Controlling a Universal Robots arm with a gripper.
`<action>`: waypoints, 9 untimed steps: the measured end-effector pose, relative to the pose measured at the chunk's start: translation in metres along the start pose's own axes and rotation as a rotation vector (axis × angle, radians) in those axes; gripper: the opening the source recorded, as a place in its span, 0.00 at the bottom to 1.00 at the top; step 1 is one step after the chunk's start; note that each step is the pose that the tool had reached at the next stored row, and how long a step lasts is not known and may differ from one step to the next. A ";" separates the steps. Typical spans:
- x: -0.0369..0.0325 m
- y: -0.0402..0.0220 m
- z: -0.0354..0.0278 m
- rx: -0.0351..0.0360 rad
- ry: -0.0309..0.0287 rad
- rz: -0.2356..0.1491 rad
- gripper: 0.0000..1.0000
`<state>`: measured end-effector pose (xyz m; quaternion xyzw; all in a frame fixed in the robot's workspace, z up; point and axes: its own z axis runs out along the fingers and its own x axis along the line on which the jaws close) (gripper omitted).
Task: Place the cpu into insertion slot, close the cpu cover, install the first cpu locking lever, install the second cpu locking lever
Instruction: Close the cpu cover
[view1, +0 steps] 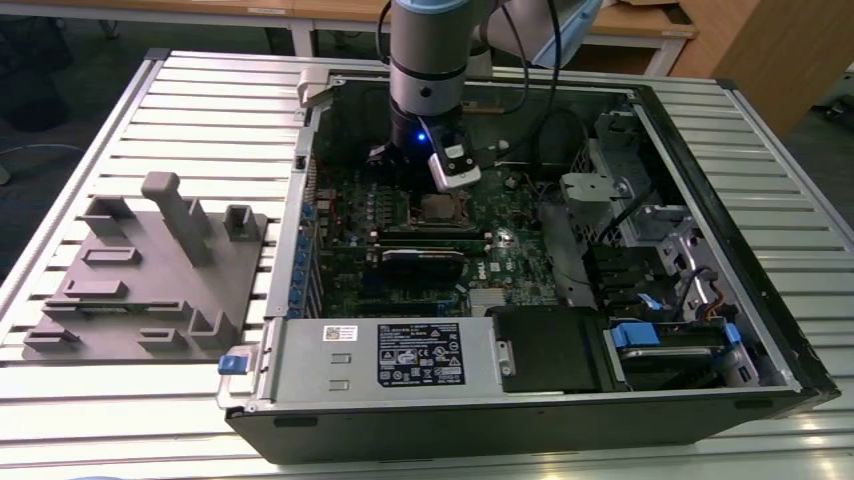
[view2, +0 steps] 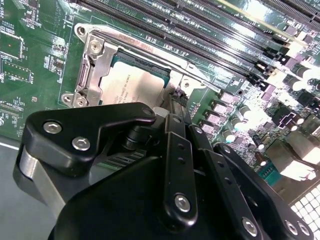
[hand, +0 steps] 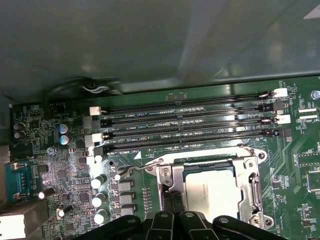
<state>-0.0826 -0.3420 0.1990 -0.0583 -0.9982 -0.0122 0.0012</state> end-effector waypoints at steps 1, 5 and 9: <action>0.0000 0.0000 0.0002 0.0000 0.0000 0.000 0.11; 0.0001 -0.0002 0.0012 0.0006 0.0003 0.000 0.11; 0.0000 -0.0001 0.0014 0.0001 0.0000 0.000 0.11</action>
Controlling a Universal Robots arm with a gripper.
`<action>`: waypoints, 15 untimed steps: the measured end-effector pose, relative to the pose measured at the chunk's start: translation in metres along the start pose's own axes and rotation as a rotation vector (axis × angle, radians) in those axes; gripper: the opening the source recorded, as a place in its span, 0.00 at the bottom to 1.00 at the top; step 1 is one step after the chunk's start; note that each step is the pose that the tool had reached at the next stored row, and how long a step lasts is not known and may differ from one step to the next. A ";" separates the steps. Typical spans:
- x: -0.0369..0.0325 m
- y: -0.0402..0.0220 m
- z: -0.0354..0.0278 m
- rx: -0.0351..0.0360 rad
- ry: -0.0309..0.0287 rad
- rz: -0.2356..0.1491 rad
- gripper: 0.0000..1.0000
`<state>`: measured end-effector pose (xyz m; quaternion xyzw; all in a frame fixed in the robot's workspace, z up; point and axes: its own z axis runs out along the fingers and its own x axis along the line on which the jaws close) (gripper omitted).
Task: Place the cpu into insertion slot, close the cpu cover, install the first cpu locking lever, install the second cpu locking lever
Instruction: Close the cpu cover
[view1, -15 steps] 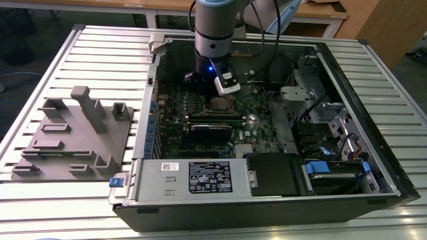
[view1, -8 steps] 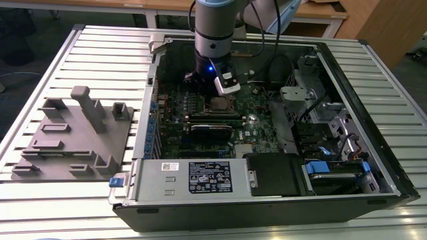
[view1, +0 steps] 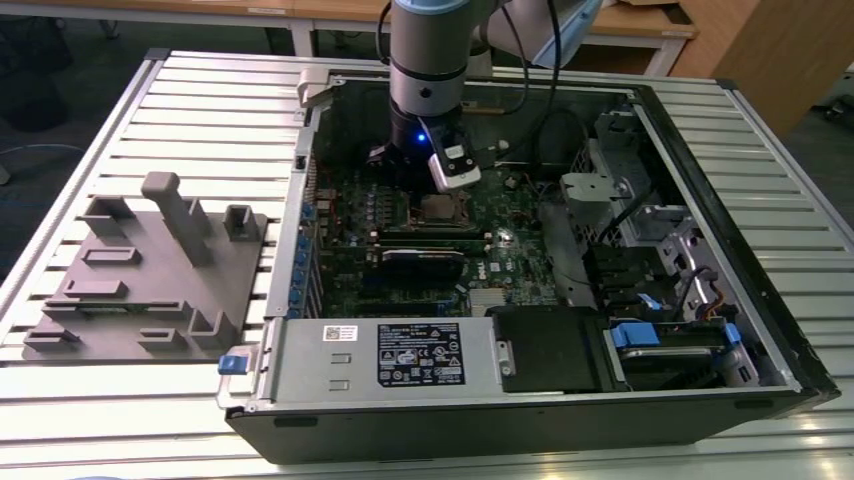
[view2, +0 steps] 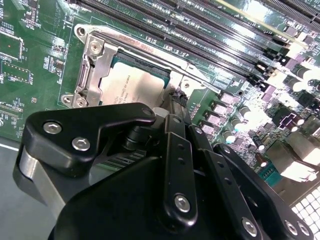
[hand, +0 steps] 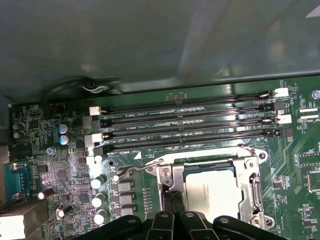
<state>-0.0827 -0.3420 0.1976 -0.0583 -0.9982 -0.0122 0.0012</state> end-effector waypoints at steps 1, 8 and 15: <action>0.0000 0.0000 0.0000 0.0000 0.0000 0.000 0.11; 0.0000 0.0000 0.0001 0.0000 0.0000 0.000 0.11; 0.0000 0.0000 0.0002 0.0000 0.0000 0.000 0.11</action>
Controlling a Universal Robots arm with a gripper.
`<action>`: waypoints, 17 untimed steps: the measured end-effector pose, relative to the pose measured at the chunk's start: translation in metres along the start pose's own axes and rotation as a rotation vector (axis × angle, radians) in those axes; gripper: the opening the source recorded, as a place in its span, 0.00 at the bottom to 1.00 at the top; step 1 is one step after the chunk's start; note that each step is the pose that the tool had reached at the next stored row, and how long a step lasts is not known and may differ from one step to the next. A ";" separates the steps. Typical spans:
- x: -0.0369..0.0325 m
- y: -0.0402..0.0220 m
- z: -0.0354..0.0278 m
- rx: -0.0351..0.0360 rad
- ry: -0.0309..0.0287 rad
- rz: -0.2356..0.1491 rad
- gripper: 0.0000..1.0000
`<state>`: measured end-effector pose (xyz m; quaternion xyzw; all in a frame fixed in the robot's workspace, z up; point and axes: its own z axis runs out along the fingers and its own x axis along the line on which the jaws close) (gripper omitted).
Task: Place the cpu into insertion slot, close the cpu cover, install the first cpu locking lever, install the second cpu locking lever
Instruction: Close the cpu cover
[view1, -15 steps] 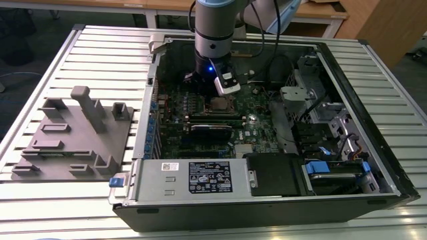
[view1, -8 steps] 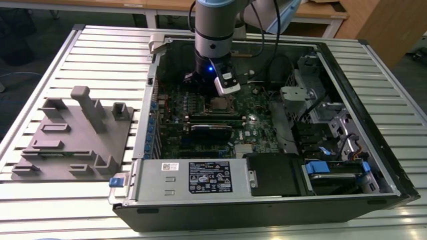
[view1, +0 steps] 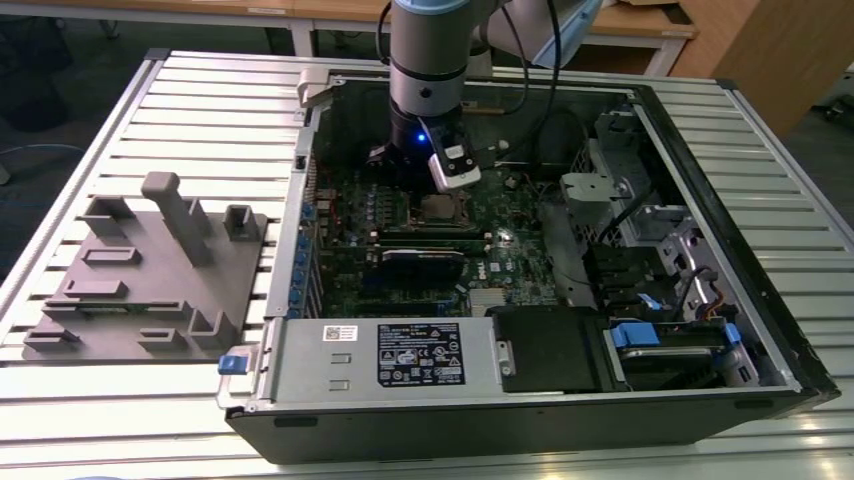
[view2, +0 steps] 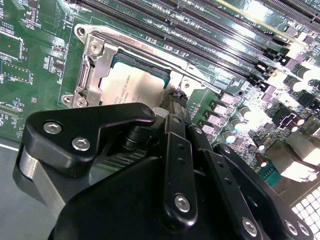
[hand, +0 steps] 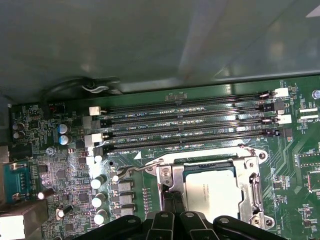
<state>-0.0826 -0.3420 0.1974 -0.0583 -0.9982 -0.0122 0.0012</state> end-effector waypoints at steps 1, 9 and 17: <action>0.0000 0.0000 0.0000 0.0000 -0.0001 0.000 0.11; 0.0000 0.0000 0.0001 0.0000 -0.0001 0.000 0.11; 0.0000 0.0000 0.0006 0.0000 -0.0001 0.000 0.11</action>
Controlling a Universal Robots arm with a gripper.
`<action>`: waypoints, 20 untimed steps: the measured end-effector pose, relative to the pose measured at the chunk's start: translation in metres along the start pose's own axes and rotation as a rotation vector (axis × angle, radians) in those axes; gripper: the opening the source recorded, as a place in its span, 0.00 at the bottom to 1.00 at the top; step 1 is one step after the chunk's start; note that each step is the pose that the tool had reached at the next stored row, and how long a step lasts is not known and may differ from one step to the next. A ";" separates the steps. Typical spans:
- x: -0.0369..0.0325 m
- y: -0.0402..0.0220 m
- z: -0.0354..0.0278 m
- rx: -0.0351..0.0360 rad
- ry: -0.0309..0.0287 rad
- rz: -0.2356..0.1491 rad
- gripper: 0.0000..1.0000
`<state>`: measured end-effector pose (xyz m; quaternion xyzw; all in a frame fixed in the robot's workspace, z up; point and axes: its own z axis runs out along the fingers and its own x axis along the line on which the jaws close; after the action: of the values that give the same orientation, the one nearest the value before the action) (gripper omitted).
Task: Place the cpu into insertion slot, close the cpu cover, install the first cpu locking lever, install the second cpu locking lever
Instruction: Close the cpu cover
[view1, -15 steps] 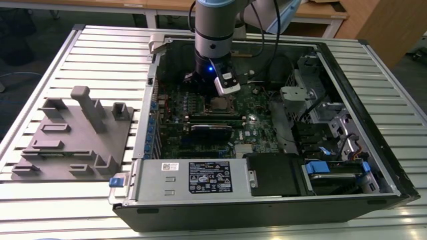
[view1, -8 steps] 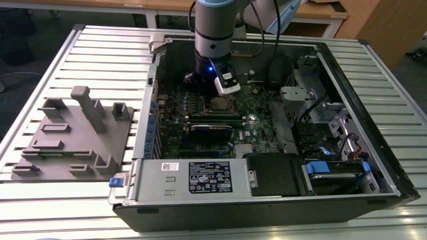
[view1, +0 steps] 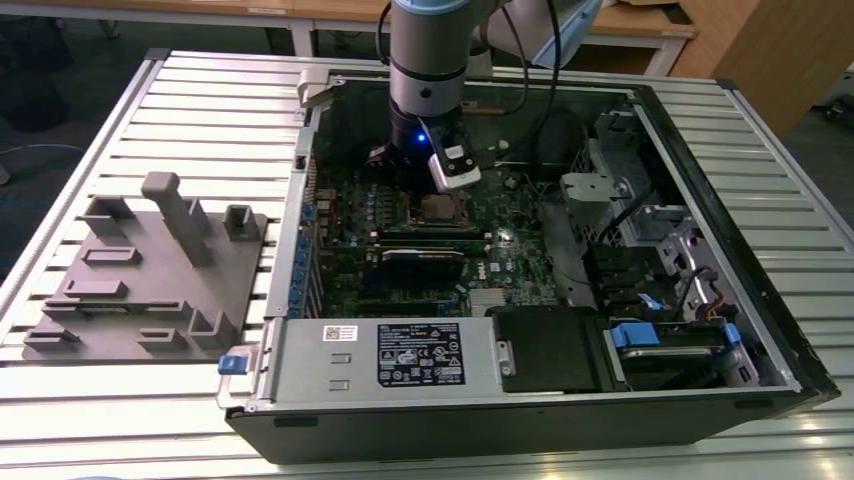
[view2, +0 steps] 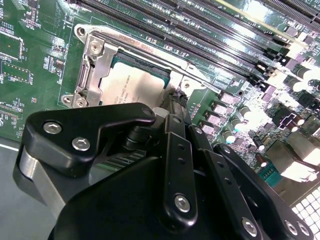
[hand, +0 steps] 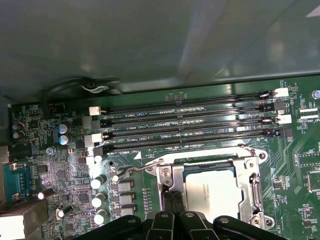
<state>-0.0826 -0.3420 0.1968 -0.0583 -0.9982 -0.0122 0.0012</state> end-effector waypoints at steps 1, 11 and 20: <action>0.0001 -0.0001 0.0005 0.0003 -0.0004 0.000 0.11; -0.0001 0.0003 -0.0012 -0.0018 -0.0018 0.000 0.11; 0.0001 0.0003 -0.0130 -0.0002 -0.0009 0.000 0.11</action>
<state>-0.0827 -0.3420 0.2098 -0.0583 -0.9982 -0.0122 0.0007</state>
